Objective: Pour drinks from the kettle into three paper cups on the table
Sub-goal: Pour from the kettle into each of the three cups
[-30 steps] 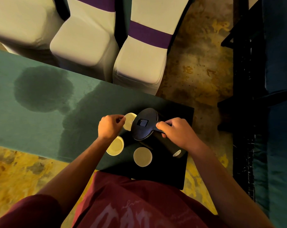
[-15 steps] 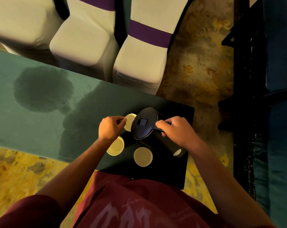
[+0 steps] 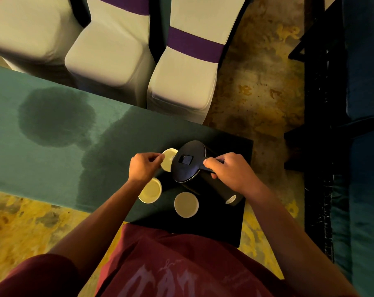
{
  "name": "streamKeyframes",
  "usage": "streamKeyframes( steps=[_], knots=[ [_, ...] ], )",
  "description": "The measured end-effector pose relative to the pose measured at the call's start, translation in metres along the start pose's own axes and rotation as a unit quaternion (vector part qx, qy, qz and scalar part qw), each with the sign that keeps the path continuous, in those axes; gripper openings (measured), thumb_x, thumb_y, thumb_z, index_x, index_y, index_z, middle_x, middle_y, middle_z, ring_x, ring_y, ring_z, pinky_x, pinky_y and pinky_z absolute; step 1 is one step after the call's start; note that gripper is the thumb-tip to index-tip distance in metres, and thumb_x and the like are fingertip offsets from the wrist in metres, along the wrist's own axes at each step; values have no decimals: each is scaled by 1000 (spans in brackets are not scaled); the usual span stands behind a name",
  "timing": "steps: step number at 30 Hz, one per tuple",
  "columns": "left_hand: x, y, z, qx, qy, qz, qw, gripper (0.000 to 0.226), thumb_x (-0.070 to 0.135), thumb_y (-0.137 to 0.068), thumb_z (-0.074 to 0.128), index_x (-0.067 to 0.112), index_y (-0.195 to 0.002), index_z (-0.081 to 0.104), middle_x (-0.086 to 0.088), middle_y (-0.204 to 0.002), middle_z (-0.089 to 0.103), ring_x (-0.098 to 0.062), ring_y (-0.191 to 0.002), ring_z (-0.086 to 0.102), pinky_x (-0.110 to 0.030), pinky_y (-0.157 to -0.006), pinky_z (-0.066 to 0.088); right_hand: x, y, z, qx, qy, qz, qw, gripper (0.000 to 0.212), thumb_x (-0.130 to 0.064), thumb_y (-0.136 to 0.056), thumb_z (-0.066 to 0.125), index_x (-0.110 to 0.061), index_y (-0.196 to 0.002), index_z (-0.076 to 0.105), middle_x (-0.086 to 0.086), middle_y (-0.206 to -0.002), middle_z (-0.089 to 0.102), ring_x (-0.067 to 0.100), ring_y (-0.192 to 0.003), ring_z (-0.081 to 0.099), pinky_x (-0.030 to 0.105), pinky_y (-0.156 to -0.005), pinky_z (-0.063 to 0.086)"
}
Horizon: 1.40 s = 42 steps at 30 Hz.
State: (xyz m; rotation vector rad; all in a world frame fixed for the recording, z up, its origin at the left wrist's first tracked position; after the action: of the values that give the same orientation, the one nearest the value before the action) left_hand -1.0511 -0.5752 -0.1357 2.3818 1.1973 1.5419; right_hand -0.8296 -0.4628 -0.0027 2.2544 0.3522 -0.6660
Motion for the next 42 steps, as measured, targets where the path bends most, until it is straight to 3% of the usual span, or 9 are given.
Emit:
streamKeyframes(
  steps=[3,9,13,17,22,27,35,38,42],
  knots=[
    [-3,0,0,-1,14,-4,1000,26,34,-91,67,16,-106,77,2,-80,75,-8,-67,69,-33,-70,61,-1,1,0,0,0,-5,1000,46,-38,-95,57,-2,-70,69,-12,-37,48,1,-36,44,21,-49,30],
    [-3,1,2,-11,31,-8,999,25,34,-92,67,16,-107,76,2,-78,73,5,-54,64,-14,-53,51,2,3,0,13,1,-23,1000,47,-39,-94,58,-1,-69,68,-10,-38,45,5,-37,40,21,-45,28],
    [-5,1,2,-19,40,-14,999,28,36,-91,67,15,-107,76,1,-79,74,-7,-63,66,-22,-60,55,7,7,-1,23,-14,-38,999,49,-38,-93,59,2,-64,60,-6,-43,42,9,-42,37,27,-47,28],
    [-6,0,4,-30,47,-18,998,28,39,-91,66,17,-106,75,1,-81,73,-8,-66,66,-19,-59,50,16,9,-6,34,-42,-45,998,50,-41,-87,58,-2,-57,49,-2,-47,40,17,-48,37,36,-53,28],
    [-9,0,-2,-28,50,-5,998,31,47,-92,62,20,-97,76,0,-77,74,-13,-68,68,-37,-69,58,25,17,-9,46,-124,-39,990,45,-39,-83,56,-17,-48,39,1,-49,35,21,-50,32,37,-54,27],
    [-22,2,-15,-9,53,-28,998,41,50,-98,48,18,-101,73,-1,-80,73,-12,-75,68,-38,-79,56,33,28,-10,67,-137,-49,987,45,-39,-84,57,-16,-49,41,0,-48,36,19,-50,34,37,-54,28],
    [-45,15,-29,-20,-79,18,997,49,53,-100,40,21,-94,77,1,-80,67,-21,-82,64,-33,-74,46,45,73,-15,128,-194,-30,972,45,-46,-81,56,-17,-48,48,-8,-44,37,19,-49,38,39,-53,30],
    [-47,22,-27,-50,-114,44,991,46,54,-99,42,21,-99,75,0,-76,68,-24,-79,67,-35,-71,50,50,98,-16,151,-212,-16,965,49,-48,-80,56,-6,-55,55,-5,-44,41,16,-45,39,30,-51,29],
    [-44,33,-26,-58,-181,96,977,43,55,-98,44,21,-104,69,-6,-80,72,-26,-75,69,-36,-66,55,54,132,-9,171,-223,-15,960,45,-40,-87,54,-7,-56,55,-4,-43,42,8,-39,36,26,-49,28]
  ],
)
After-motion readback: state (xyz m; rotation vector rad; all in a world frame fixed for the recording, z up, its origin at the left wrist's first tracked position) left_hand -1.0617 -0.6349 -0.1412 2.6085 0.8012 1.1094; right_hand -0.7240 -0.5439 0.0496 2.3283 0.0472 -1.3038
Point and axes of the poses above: each hand's wrist, its own y-axis away from the middle knuckle, its own z-axis out of the palm, x = y × z, the point moved 9 cm from there along -y, towards the middle knuckle
